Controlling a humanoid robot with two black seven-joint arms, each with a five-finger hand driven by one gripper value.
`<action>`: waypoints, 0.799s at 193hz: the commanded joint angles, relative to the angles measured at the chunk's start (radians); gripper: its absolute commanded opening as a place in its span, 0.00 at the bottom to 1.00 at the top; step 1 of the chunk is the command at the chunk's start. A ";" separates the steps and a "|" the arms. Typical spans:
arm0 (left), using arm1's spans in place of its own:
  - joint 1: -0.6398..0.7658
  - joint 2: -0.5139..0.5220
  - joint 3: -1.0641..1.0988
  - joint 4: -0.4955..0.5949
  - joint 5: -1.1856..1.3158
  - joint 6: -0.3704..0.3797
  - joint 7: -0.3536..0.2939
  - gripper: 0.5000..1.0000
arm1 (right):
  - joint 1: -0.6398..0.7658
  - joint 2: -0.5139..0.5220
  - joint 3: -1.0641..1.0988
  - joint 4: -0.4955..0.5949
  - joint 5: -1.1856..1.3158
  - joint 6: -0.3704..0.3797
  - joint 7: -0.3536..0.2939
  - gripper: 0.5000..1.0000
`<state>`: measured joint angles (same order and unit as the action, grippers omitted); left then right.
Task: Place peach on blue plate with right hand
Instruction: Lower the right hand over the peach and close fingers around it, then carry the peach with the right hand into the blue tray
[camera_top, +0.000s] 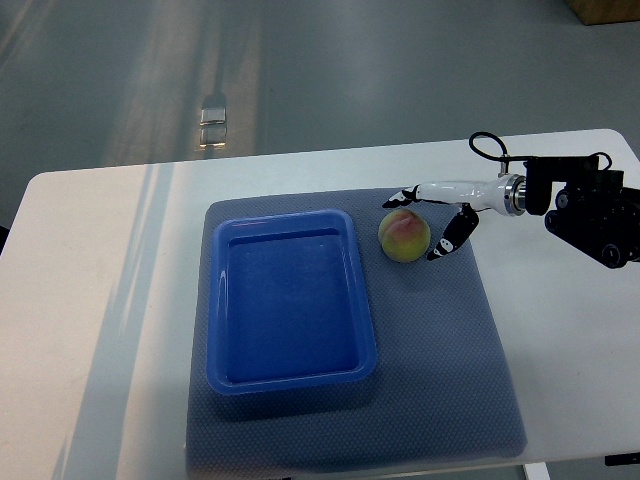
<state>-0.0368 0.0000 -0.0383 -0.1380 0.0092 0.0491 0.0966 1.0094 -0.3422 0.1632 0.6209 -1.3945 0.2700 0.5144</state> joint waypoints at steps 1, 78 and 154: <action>0.000 0.000 0.000 0.000 0.000 0.000 0.000 1.00 | 0.000 0.020 0.001 -0.013 0.000 0.000 0.001 0.80; 0.002 0.000 0.000 0.000 0.000 0.002 0.000 1.00 | 0.003 0.045 -0.002 -0.020 -0.001 -0.005 0.001 0.43; 0.002 0.000 0.000 0.000 0.000 0.000 0.000 1.00 | 0.110 0.048 0.009 -0.012 0.022 -0.014 0.003 0.31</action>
<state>-0.0352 0.0000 -0.0384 -0.1380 0.0092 0.0491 0.0967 1.0842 -0.2961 0.1691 0.6064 -1.3857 0.2509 0.5159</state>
